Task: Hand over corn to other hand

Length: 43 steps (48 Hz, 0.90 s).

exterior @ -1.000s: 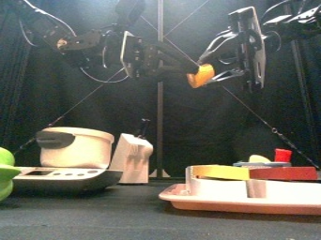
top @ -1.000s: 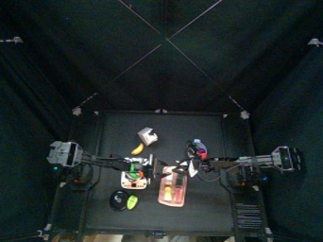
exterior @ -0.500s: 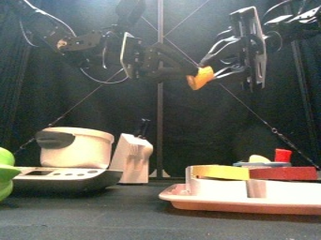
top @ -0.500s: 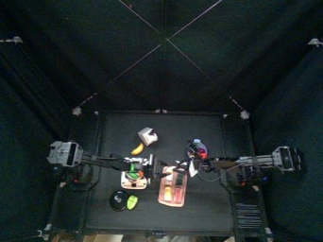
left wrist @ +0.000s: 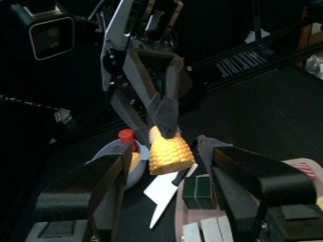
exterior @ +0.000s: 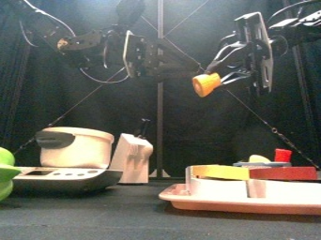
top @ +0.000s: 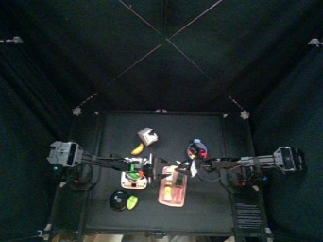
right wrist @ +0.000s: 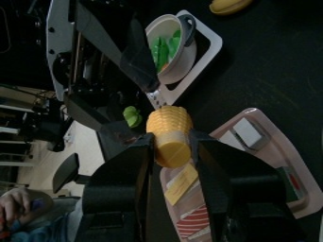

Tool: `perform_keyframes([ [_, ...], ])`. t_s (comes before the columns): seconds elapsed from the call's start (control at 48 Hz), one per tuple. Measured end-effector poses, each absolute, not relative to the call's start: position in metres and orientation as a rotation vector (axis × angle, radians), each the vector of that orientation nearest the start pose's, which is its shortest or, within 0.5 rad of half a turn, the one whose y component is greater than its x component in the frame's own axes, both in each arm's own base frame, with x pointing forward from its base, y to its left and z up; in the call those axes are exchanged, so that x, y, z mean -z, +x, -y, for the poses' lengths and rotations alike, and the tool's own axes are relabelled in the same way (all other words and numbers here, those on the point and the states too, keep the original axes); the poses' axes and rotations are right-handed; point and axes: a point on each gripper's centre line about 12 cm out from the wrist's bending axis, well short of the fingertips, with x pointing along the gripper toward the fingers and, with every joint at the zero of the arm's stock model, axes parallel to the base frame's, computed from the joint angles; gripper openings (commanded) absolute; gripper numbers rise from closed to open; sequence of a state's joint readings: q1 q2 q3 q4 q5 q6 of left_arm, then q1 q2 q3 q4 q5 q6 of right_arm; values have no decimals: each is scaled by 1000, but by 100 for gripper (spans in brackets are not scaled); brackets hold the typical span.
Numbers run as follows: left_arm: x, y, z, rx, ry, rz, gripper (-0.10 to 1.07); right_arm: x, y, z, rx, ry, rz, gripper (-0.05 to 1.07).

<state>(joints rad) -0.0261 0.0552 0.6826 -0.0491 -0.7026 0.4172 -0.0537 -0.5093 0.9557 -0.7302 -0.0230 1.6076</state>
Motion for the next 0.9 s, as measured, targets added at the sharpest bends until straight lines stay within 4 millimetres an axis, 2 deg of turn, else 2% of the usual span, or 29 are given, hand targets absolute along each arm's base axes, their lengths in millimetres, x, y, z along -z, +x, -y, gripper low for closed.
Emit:
perform_keyframes([
  [0.083, -215, 411, 6, -8, 371, -32, 95, -236, 275, 13, 239, 890, -390, 51],
  [0.271, -205, 399, 5, -41, 321, -59, 95, -219, 251, -1, 259, 966, -449, 51],
  [0.5, -195, 390, 20, -25, 284, -91, 95, -182, 225, -30, 351, 1015, -675, 51],
  [0.667, -194, 389, 29, -15, 267, -93, 95, -164, 216, -32, 479, 971, -807, 51],
  [0.896, -194, 389, 29, -18, 263, -96, 95, -165, 217, -30, 511, 945, -823, 51],
])
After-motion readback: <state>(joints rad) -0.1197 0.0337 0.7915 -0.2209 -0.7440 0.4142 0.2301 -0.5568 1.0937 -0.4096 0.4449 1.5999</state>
